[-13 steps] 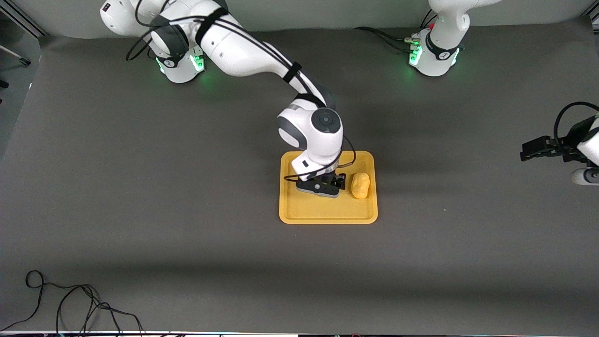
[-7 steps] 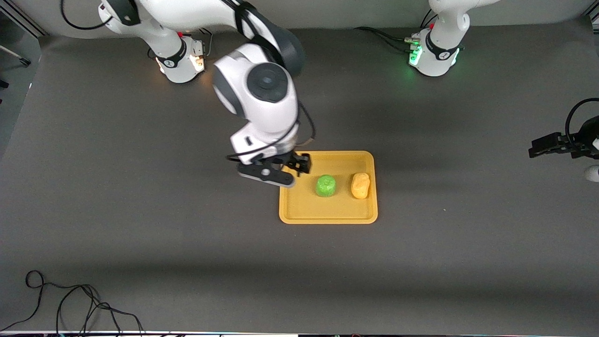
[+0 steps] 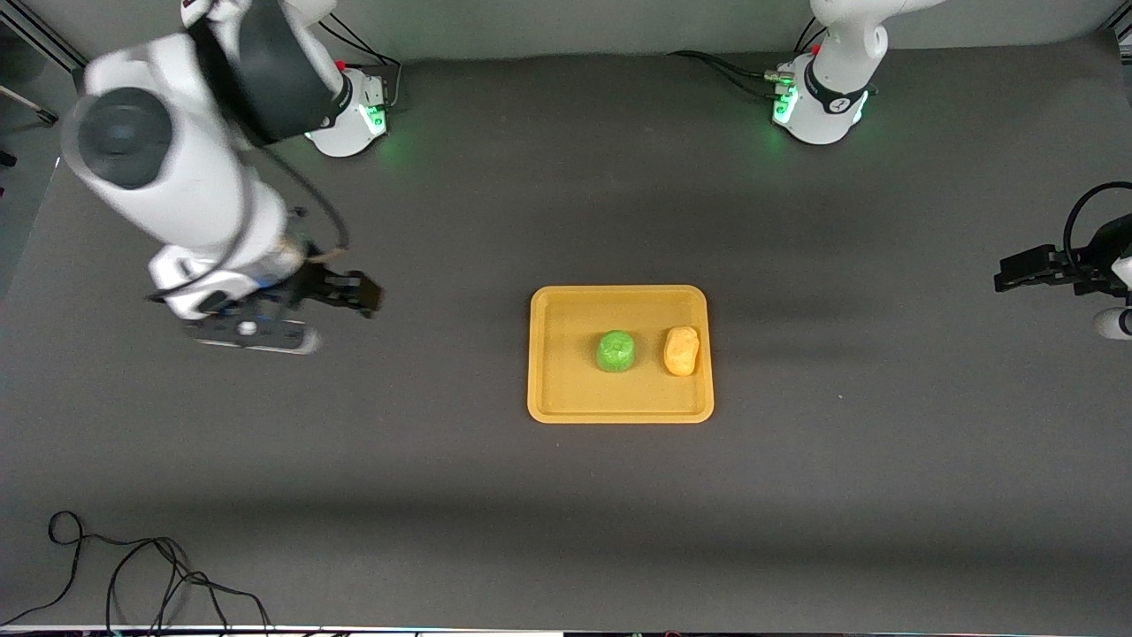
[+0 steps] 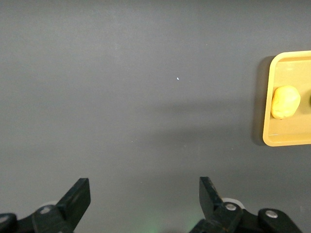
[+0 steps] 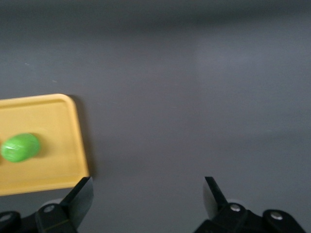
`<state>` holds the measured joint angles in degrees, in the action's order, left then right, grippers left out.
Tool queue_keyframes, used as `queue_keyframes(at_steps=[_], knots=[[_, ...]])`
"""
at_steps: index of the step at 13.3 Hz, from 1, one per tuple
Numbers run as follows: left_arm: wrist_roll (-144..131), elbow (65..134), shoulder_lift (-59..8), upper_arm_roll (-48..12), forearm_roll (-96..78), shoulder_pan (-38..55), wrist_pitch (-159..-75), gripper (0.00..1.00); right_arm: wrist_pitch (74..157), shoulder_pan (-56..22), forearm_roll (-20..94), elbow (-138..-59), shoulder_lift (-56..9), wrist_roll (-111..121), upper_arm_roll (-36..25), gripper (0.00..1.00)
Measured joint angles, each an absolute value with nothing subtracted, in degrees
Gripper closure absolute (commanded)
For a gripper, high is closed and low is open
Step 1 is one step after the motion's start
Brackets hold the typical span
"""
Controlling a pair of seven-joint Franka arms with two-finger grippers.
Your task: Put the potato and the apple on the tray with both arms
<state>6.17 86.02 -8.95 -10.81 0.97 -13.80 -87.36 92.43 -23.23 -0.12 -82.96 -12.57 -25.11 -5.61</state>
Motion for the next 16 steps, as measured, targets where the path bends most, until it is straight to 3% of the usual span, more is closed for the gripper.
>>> queue_keyframes(at_steps=[6, 10, 16], knots=[[6.2, 86.0, -9.1, -10.7, 1.0, -13.8, -87.6, 0.00, 92.6, -4.9, 0.0, -93.0, -4.5, -8.7, -0.9, 0.00], [6.2, 86.0, -9.1, -10.8, 1.0, -13.8, -88.2, 0.00, 92.7, -3.8, 0.0, -93.8, -3.0, -3.4, -4.1, 0.00], [6.2, 85.9, -8.5, -11.4, 1.0, -13.5, -88.2, 0.00, 91.2, -4.0, 0.0, -93.7, -1.2, -3.1, -4.4, 0.00]])
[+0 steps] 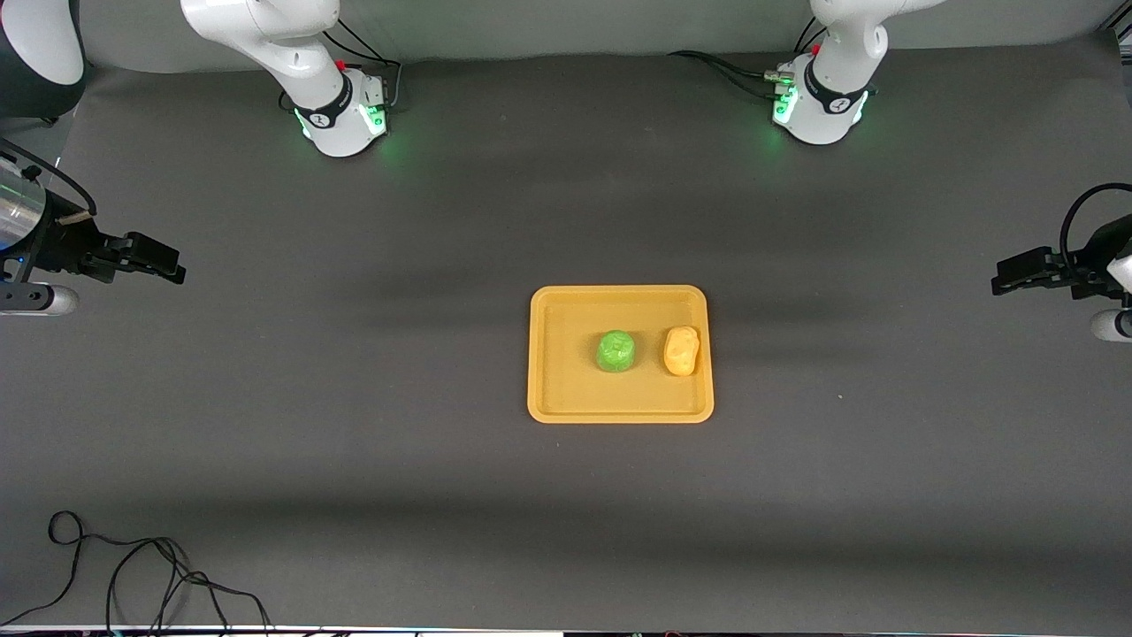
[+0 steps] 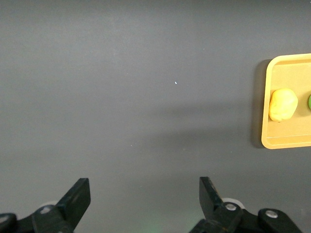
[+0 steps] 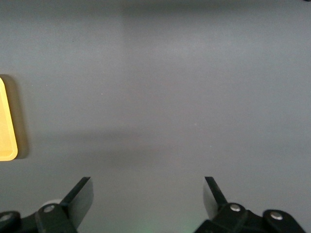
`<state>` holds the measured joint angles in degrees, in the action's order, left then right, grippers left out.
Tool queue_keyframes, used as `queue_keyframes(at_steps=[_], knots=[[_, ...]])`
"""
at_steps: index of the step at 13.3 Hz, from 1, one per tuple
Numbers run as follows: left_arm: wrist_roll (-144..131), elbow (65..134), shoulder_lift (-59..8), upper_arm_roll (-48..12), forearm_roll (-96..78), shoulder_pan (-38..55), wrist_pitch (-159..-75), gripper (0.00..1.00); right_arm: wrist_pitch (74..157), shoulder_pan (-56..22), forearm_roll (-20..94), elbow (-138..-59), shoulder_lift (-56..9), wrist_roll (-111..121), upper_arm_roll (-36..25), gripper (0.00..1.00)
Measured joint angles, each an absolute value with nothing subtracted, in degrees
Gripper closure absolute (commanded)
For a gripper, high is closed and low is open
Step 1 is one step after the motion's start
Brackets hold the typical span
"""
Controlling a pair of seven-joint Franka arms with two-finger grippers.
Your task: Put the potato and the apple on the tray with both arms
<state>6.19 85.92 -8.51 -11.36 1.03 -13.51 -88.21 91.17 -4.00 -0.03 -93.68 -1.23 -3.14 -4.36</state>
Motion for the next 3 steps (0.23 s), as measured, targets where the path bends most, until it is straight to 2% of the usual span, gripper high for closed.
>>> queue_keyframes(at_steps=[3], knots=[[6.2, 86.6, -6.8, -11.6, 1.0, -12.9, -89.3, 0.00, 91.1, -4.0, 0.0, -93.7, -1.2, -3.1, -4.4, 0.00]])
